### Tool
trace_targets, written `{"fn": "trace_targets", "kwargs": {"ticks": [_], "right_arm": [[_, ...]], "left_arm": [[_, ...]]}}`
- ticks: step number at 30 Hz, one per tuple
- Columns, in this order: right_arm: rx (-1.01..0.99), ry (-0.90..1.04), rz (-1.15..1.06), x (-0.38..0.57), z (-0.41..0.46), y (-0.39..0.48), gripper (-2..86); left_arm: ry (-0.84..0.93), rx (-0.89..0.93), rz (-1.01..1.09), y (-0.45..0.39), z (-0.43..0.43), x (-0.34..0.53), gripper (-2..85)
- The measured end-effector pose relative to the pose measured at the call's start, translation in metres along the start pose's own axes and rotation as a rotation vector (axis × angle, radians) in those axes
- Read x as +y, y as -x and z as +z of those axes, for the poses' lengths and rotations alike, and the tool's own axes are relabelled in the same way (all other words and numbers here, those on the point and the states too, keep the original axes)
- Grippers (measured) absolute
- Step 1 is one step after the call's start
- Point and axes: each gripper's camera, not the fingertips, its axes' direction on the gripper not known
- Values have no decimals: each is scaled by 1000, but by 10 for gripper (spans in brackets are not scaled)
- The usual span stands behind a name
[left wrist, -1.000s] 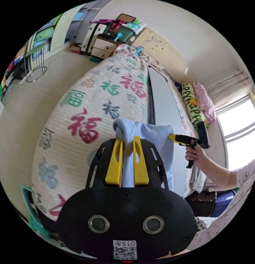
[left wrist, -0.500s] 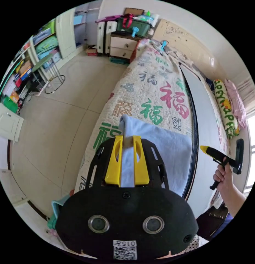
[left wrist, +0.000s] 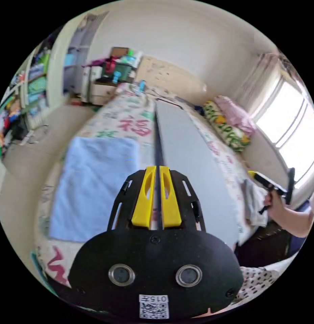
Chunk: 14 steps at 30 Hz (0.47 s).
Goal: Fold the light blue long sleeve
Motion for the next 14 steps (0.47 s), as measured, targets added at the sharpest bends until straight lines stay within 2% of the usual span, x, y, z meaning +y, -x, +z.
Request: {"fn": "trace_targets", "kwargs": {"ticks": [4,7,9,14], "right_arm": [[137,38,37,-19,-17,-92,119],[175,68,150,-42,-38,-205,128],[269,115,218,-64,-53,-305,137],[421,202,311,-108,-46,-487,149]], "left_arm": [[1,101,164,-108,66,47,49],[39,240,230,-197,123,94,58],[101,355,244,-265,169,140,59],[226,482,359,-399,248,247,52]]}}
